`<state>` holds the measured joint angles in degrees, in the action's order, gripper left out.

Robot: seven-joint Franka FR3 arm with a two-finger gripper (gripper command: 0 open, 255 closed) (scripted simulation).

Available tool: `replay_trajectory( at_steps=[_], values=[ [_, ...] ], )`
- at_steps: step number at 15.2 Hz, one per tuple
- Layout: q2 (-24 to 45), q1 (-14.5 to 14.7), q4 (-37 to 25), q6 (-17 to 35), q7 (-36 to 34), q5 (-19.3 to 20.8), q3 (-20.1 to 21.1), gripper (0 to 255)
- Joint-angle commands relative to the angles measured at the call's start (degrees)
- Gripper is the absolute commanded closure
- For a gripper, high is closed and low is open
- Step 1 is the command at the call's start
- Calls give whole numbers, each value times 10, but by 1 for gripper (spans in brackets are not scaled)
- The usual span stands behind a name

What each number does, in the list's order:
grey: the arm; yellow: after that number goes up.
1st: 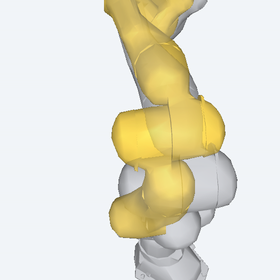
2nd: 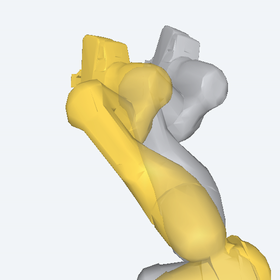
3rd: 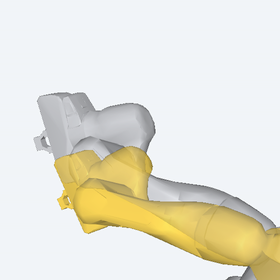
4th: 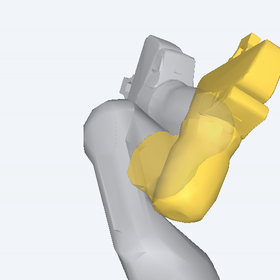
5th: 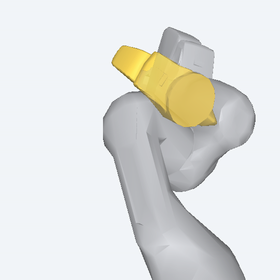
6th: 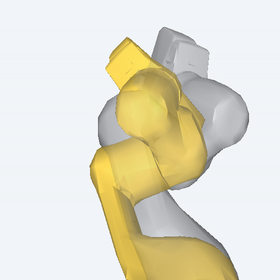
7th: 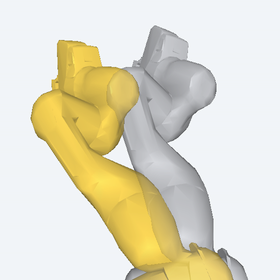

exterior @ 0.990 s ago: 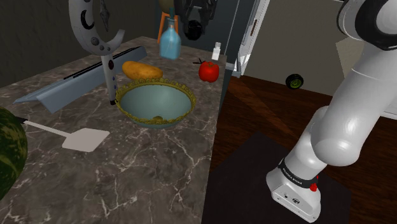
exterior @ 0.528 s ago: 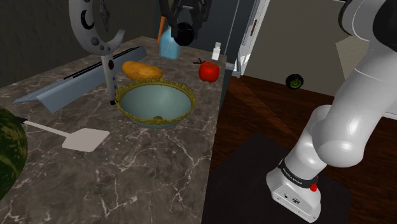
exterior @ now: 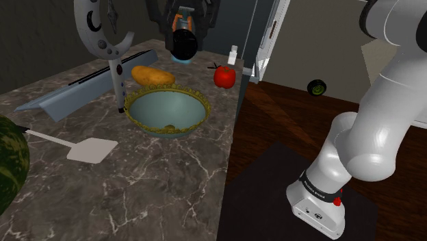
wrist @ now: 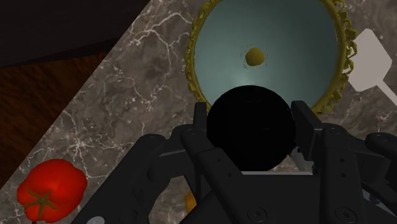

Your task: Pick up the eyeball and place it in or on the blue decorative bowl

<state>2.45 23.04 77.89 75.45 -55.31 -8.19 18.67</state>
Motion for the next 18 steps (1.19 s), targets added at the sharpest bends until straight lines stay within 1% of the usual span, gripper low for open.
replay_trajectory(
  at_steps=[1, 3, 12, 17, 18],
  values=[
    [14, 17, -14, 4, -33, 3, 15, 255],
    [27, 34, -29, 6, -63, 6, 29, 255],
    [-7, 29, 84, 85, -43, -4, 25, 255],
    [-19, 27, 137, 126, -35, -7, 24, 255],
    [-19, 27, 137, 126, -35, -7, 24, 255]
  ],
)
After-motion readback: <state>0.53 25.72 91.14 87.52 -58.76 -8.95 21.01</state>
